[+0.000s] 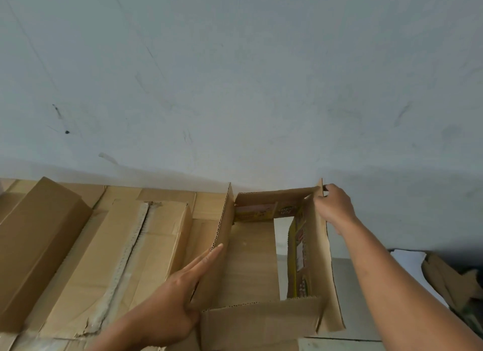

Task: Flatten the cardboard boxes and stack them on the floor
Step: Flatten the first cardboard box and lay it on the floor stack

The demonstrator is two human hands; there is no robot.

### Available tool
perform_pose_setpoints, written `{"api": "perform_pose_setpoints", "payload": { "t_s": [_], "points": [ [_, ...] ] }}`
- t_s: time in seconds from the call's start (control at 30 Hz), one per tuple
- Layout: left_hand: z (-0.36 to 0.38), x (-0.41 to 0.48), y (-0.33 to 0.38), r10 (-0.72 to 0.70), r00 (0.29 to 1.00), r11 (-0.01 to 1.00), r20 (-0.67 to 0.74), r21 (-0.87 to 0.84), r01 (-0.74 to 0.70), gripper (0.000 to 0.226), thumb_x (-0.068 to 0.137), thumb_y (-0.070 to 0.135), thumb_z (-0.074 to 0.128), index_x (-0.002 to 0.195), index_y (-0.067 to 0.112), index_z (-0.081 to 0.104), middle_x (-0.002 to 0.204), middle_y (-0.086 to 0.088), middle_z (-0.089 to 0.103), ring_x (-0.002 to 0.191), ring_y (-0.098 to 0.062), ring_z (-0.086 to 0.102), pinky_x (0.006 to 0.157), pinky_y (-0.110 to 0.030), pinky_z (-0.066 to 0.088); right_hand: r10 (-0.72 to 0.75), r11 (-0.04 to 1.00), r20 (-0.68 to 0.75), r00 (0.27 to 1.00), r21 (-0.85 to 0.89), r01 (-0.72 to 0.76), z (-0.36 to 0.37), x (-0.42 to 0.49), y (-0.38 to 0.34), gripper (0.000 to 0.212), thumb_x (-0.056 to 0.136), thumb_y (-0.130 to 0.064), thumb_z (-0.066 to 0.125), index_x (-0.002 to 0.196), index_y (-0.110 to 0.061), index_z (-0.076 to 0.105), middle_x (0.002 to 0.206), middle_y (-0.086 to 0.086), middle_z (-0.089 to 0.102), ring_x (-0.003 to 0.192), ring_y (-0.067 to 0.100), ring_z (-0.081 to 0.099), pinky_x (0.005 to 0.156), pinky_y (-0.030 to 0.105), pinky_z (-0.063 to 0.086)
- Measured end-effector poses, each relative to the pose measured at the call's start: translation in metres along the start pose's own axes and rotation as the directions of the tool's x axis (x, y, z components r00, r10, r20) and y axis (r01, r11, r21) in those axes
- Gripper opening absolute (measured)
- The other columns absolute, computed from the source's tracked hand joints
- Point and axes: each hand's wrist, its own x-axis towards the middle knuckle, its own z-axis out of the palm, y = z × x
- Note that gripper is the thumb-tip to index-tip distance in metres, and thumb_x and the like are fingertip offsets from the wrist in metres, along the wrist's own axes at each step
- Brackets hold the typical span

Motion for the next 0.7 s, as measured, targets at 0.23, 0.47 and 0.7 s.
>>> {"api": "perform_pose_setpoints", "payload": {
  "t_s": [0.23,0.47,0.7],
  "points": [
    [-0.024,-0.011,0.011,0.021,0.999,0.806,0.036,-0.592,0.004,0.100,0.085,0.015,0.072,0.150,0.055,0.007,0.148,0.013,0.046,0.139,-0.014,0.044,0.110,-0.042,0.043,0.007,0.980,-0.147,0.989,0.196,0.022,-0.037,0.007,-0.035,0.031,0.091,-0.015,0.049,0.122,-0.011,0.053,0.107,0.009,0.060,0.092,0.029,0.061,0.062,0.035,0.053],
    [-0.016,0.037,0.044,-0.135,0.988,0.847,0.070,-0.510,0.152,0.103,0.068,0.074,0.068,0.150,0.056,0.007,0.152,0.023,0.030,0.132,-0.009,0.044,0.113,-0.041,0.036,-0.078,0.967,-0.141,0.987,0.232,0.109,-0.034,-0.017,-0.084,0.031,0.090,-0.015,0.050,0.120,-0.014,0.042,0.106,0.010,0.056,0.089,0.031,0.061,0.053,0.040,0.060],
    [-0.007,0.067,0.095,-0.069,0.996,0.967,-0.052,-0.250,0.054,0.099,0.079,0.040,0.079,0.152,0.045,0.012,0.128,0.012,0.061,0.114,-0.009,0.062,0.098,-0.032,0.051,-0.170,0.935,-0.124,0.978,0.292,0.200,-0.024,-0.036,-0.117,0.047,0.091,-0.022,0.052,0.134,-0.016,0.035,0.123,0.011,0.052,0.099,0.029,0.058,0.040,0.023,0.041]
  ]
}}
